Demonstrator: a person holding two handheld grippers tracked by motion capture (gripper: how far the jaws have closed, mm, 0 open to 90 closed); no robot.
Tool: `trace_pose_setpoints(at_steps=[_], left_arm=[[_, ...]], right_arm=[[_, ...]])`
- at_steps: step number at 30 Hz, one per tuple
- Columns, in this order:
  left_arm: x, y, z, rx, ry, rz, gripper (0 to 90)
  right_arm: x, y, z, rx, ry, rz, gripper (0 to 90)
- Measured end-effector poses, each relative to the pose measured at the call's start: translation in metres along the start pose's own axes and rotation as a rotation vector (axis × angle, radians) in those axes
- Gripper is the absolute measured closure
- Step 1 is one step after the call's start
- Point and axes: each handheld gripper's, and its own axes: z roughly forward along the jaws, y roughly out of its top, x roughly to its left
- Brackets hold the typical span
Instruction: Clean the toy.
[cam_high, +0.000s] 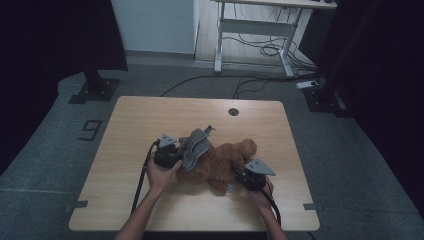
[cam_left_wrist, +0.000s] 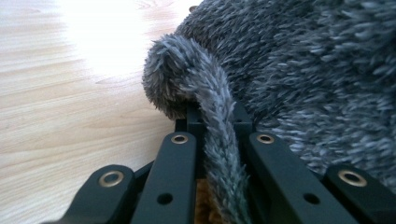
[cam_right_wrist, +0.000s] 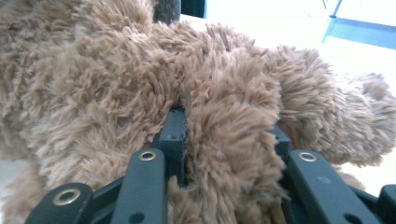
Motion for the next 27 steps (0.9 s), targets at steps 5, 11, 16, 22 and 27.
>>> trace_pose_setpoints(at_steps=[5,11,16,22,27], left_arm=[[0.004,0.004,0.006,0.007,-0.007,-0.028,84.6],[-0.004,0.021,-0.001,0.005,-0.032,0.004,84.2],[-0.027,0.039,0.006,0.028,-0.044,0.067,83.6],[-0.047,0.030,0.023,0.111,-0.054,0.130,83.8],[-0.050,0.016,0.009,0.086,-0.090,0.146,84.2]], right_arm=[[-0.003,0.003,0.006,-0.002,-0.020,-0.009,63.0],[-0.003,0.002,0.001,-0.006,-0.024,-0.004,63.1],[0.002,0.000,-0.007,-0.013,-0.014,-0.014,63.0],[0.002,-0.005,-0.019,-0.007,0.029,-0.003,60.5],[-0.003,-0.006,-0.030,0.007,0.107,0.051,45.2]])
